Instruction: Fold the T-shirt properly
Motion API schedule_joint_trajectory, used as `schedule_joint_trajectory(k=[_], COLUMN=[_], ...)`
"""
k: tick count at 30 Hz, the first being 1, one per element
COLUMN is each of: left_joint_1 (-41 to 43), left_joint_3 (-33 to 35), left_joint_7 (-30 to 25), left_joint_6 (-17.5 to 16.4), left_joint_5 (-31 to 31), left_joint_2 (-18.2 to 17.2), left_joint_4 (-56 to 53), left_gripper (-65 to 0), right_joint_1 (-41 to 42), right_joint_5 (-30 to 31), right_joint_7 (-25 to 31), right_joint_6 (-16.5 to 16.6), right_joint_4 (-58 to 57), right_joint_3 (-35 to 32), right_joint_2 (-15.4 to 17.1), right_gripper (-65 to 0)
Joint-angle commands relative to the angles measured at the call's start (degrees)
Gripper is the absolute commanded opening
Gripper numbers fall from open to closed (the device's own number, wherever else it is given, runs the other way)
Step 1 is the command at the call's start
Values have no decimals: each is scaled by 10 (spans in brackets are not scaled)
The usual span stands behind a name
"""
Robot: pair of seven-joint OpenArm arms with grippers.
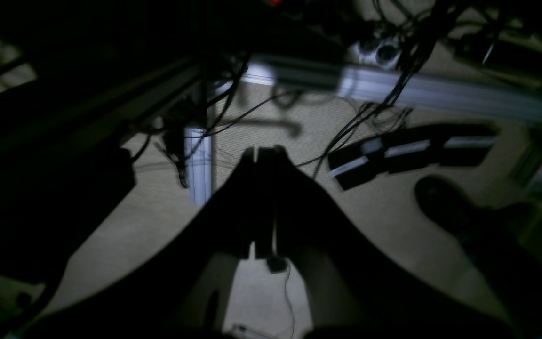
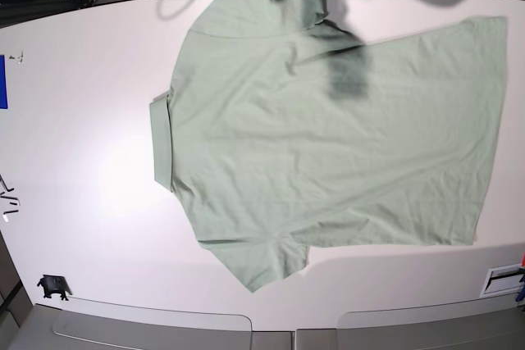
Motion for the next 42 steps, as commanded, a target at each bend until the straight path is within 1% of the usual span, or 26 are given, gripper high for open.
schedule_joint_trajectory(k=[1,8,12,14,16,20,29,31,33,37,40,42], left_joint_1=[16,85,116,131,147,167,170,171,175,209,244,269], left_joint_3=[1,1,1,1,1,1,1,1,1,1,1,1], left_joint_7=[-9,-22,-32,-38,-45,-67,-68,-80,-103,-157,-162,-162], left_joint_6=[-3,-3,-3,-3,-3,-3,-3,-3,-3,-3,-3,-4], left_joint_5=[0,0,0,0,0,0,0,0,0,0,0,0], left_joint_2=[-7,-33,-43,-48,-53,-62,-65,-65,-65,-65,-65,-67], left_joint_4=[12,89,122,136,152,181,195,195,196,234,288,327], left_gripper=[-650,-650,-650,-650,-650,-650,-650,-650,-650,-650,-650,-650], right_joint_1=[-3,-41,-71,-87,-104,-130,-137,-138,-141,-168,-200,-219], right_joint_5=[9,14,14,14,14,14,14,14,14,14,14,14], right_joint_7=[2,7,26,28,31,62,63,63,65,106,122,122], right_joint_6=[4,9,42,62,75,80,81,87,108,111,113,125], right_joint_4=[3,14,37,50,65,92,106,106,106,139,182,210], right_joint_3=[2,2,2,2,2,2,2,2,2,2,2,2], right_joint_2=[6,14,21,25,29,34,35,35,36,38,41,45], right_gripper=[-650,-650,-650,-650,-650,-650,-650,-650,-650,-650,-650,-650])
